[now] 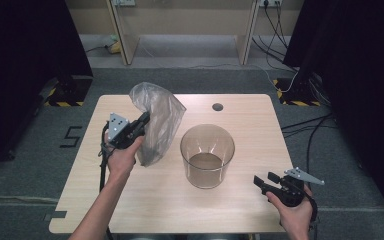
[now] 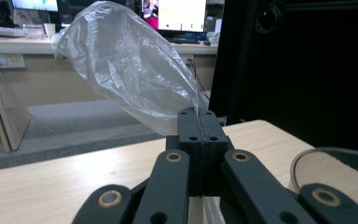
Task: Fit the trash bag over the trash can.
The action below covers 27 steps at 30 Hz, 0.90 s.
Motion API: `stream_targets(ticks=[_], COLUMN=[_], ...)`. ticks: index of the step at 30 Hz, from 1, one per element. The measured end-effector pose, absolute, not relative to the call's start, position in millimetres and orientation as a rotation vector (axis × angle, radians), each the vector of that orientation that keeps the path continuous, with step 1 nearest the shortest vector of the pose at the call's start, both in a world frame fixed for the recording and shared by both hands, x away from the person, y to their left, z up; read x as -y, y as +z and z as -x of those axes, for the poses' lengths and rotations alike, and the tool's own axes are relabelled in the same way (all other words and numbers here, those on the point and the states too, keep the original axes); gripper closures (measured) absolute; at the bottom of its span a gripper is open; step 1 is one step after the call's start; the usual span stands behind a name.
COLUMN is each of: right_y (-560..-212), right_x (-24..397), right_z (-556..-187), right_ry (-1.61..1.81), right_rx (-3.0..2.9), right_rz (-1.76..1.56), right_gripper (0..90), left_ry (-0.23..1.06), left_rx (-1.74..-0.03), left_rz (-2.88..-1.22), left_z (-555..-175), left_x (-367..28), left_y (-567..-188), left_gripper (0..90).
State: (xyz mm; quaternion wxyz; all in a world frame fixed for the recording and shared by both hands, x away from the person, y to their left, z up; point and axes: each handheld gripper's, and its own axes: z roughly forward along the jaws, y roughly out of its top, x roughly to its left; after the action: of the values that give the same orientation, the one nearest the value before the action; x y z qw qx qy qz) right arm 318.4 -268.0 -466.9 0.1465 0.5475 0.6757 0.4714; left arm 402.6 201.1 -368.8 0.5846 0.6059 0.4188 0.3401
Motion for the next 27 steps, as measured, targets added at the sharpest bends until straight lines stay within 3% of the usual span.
stream_targets(ticks=[27], right_y=[-469], right_x=[267], right_z=[-319], right_ry=[1.354], right_rx=[-1.951], right_rz=[-1.571], right_gripper=[33.2], left_ry=[0.835], left_rx=[-0.854], left_rz=[-1.318], left_z=[-406], left_x=[-178], left_y=[-310], left_gripper=[90.0])
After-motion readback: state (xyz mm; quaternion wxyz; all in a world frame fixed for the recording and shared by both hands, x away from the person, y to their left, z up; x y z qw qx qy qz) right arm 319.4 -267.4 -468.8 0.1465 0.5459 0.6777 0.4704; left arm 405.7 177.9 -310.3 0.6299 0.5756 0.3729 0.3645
